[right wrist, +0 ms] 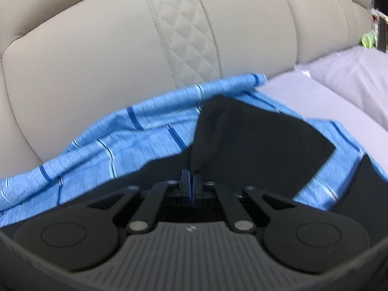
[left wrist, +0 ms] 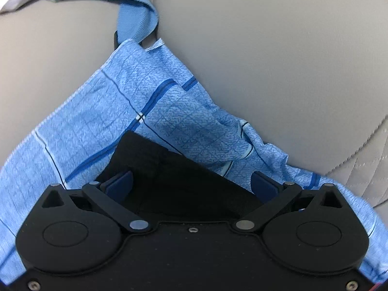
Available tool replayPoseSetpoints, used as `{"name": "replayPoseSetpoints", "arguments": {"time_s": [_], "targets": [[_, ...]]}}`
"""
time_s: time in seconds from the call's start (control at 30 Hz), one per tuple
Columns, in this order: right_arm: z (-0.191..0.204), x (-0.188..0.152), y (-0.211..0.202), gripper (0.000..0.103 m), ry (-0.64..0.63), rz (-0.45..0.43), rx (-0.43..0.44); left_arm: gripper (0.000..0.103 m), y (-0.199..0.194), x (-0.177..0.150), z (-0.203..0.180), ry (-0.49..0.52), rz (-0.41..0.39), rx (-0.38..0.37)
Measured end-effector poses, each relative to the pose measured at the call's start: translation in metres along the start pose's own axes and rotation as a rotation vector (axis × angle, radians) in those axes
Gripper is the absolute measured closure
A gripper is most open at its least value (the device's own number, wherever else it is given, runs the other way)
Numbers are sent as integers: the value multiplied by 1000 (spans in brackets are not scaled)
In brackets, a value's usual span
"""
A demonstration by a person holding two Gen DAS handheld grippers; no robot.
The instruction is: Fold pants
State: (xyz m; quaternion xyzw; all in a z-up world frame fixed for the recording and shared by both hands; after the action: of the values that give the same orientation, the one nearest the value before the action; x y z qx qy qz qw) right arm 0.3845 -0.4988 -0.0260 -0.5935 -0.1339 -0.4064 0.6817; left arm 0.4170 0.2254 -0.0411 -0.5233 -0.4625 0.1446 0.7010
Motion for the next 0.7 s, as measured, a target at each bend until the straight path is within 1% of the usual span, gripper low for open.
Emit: {"name": "replayPoseSetpoints", "arguments": {"time_s": [0.13,0.23,0.27,0.3,0.33,0.37,0.4,0.43,0.47,0.5,0.53,0.57,0.6,0.7], "targets": [[-10,-12,-5,100,18,0,6,0,1,2,2,-57,27,4],[-15,-18,-6,100,32,-5,18,0,3,7,3,-132,39,21],[-15,-19,-7,100,26,-7,16,0,5,7,3,-140,41,30],[-13,-20,-7,100,12,-10,11,1,6,7,1,-123,45,41],[-12,-20,-8,100,0,-14,6,8,7,7,-3,-87,46,61],[-10,-20,-10,100,-12,-20,1,34,4,6,-7,-49,29,102],[-9,-20,-11,100,-22,-29,-1,45,1,4,-9,-25,7,152],[-8,-19,-14,100,-30,-40,-1,63,-3,2,-9,-15,-6,166],[-7,-18,-16,100,-35,-50,1,84,-7,1,-7,-17,-15,141],[-6,-17,-19,100,-40,-63,2,96,-12,1,-3,-31,-26,103],[-6,-16,-23,100,-45,-77,5,103,-18,0,2,-52,-29,19],[-5,-14,-27,100,-52,-90,8,102,-23,1,7,-73,-27,-31],[-4,-12,-32,100,-64,-108,5,103,-28,1,11,-87,-34,-49],[-1,-6,-51,100,-96,-168,14,103,-55,-2,25,-66,-92,-95]]}}
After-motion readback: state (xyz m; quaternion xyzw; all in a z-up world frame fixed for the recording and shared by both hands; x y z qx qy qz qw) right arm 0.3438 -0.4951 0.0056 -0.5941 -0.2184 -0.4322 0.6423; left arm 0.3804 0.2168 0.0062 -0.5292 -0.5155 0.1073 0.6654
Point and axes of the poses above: each gripper's, at about its wrist camera, not at the fingertips, and y roughly the way its jaws point, z to its left, x to its top, the point moved 4 cm from there along y, roughly the way its jaws point, and after that the axes turned 7 degrees about x, right-handed, at the moved point
